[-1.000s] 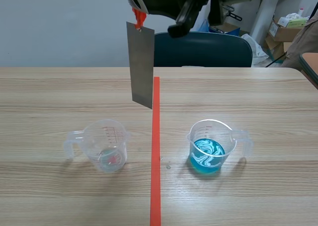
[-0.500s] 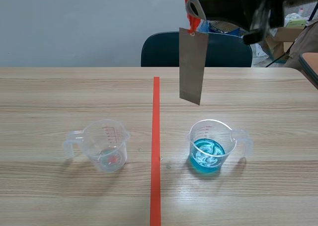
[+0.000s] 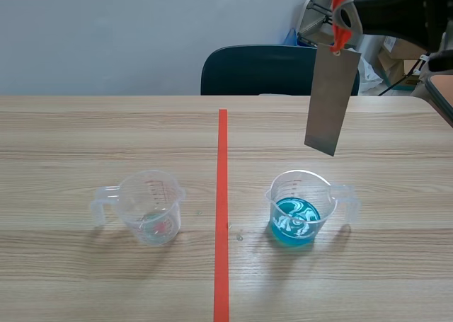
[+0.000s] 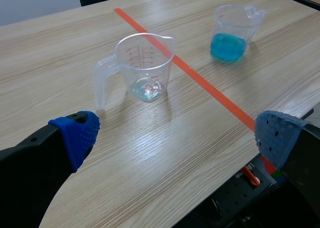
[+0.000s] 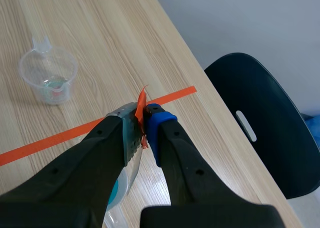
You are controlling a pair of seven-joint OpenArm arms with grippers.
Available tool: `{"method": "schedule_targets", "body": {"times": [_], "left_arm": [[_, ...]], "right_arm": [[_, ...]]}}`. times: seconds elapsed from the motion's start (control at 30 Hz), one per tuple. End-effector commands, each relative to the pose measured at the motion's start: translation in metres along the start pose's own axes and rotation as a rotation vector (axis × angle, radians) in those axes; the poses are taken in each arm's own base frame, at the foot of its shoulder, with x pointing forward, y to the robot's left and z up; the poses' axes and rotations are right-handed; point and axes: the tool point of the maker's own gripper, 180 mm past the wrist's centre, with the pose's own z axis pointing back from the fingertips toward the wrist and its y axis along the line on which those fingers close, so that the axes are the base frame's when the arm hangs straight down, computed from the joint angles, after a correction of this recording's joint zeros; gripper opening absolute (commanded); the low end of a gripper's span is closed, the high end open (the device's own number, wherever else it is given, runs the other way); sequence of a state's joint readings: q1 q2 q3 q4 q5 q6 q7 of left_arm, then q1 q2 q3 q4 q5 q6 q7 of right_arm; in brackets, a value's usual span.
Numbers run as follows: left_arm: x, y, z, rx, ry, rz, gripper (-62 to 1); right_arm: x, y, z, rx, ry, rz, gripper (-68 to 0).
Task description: Do the redox reaction experiment
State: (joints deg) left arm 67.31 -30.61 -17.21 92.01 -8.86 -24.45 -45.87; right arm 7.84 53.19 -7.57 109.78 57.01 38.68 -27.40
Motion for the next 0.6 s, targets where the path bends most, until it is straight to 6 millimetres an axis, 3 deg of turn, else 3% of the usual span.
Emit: {"method": "schedule_targets", "body": {"times": [0.0,0.23,0.57], "left_arm": [[0.008,-0.001,-0.002,0.002,-0.034,0.004,1.4],[0.008,-0.001,-0.002,0.002,-0.034,0.004,1.4],[0.008,-0.001,-0.002,0.002,-0.031,0.004,1.4]], "right_arm": [[0.006,0.003,0.003,0.020,-0.020,0.018,-66.9],[-0.007,0.022,0.002,0.086,-0.007,-0.006,-66.9],[-0.006,0.024,0.002,0.091,-0.021,-0.014,-66.9]]}}
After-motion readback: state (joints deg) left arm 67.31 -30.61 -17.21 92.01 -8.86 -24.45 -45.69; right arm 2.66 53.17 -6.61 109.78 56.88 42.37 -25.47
